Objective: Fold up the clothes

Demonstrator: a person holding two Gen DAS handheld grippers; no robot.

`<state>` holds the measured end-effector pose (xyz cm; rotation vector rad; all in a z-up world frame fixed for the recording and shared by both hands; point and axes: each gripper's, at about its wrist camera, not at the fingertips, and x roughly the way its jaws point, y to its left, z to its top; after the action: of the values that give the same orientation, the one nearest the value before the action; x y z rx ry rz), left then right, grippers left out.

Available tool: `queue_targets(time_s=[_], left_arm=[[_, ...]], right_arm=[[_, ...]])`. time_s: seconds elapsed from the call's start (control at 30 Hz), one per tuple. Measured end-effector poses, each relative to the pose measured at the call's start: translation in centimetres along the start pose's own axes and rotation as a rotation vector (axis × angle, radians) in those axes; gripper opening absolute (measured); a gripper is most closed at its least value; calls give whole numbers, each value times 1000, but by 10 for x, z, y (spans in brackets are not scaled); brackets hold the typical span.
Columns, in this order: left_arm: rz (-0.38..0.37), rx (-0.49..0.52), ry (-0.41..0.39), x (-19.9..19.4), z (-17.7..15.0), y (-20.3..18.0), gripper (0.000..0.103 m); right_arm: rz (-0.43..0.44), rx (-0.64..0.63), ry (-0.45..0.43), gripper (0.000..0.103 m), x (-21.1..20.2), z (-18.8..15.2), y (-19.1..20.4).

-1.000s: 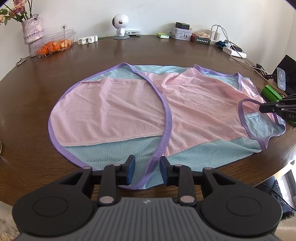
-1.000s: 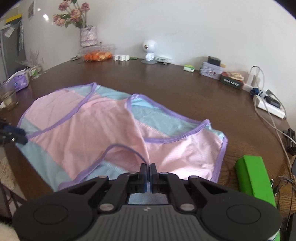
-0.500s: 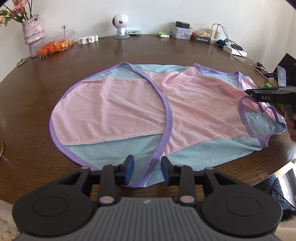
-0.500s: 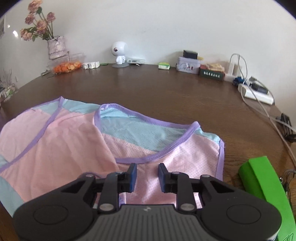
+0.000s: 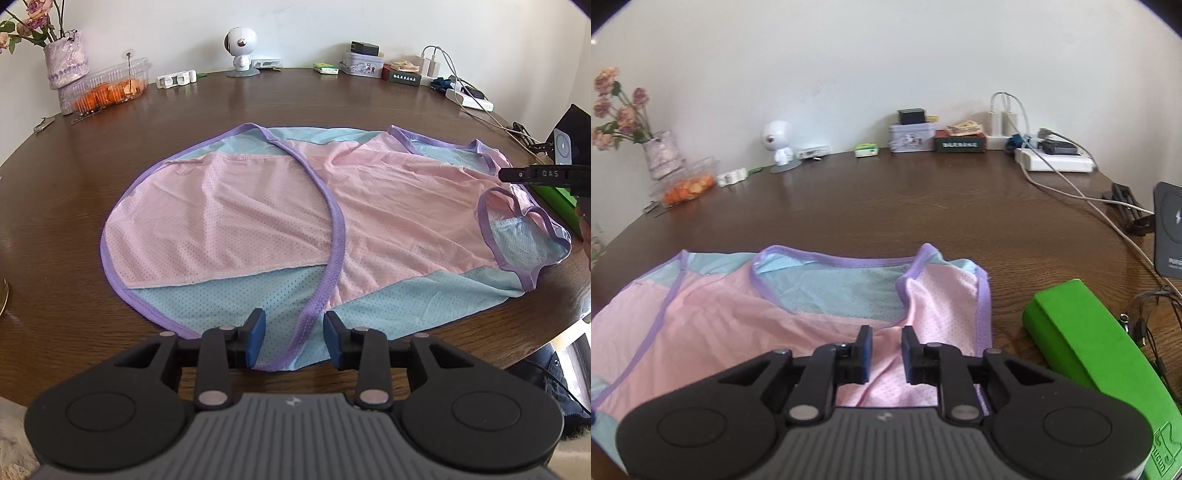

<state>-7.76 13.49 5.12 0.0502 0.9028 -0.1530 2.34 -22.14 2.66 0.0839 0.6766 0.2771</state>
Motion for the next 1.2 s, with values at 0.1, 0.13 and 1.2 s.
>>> queue_targets(time_s=[0.1, 0.13, 1.2], left_arm=[[1, -2, -3, 1, 1, 0, 37], [4, 1, -3, 2, 1, -1, 38], [-260, 281, -134, -14, -33, 41, 7]], right_arm=[[131, -161, 14, 29, -10, -8, 22], [137, -199, 18, 26, -7, -11, 29], [403, -592, 128, 3, -52, -67, 77]])
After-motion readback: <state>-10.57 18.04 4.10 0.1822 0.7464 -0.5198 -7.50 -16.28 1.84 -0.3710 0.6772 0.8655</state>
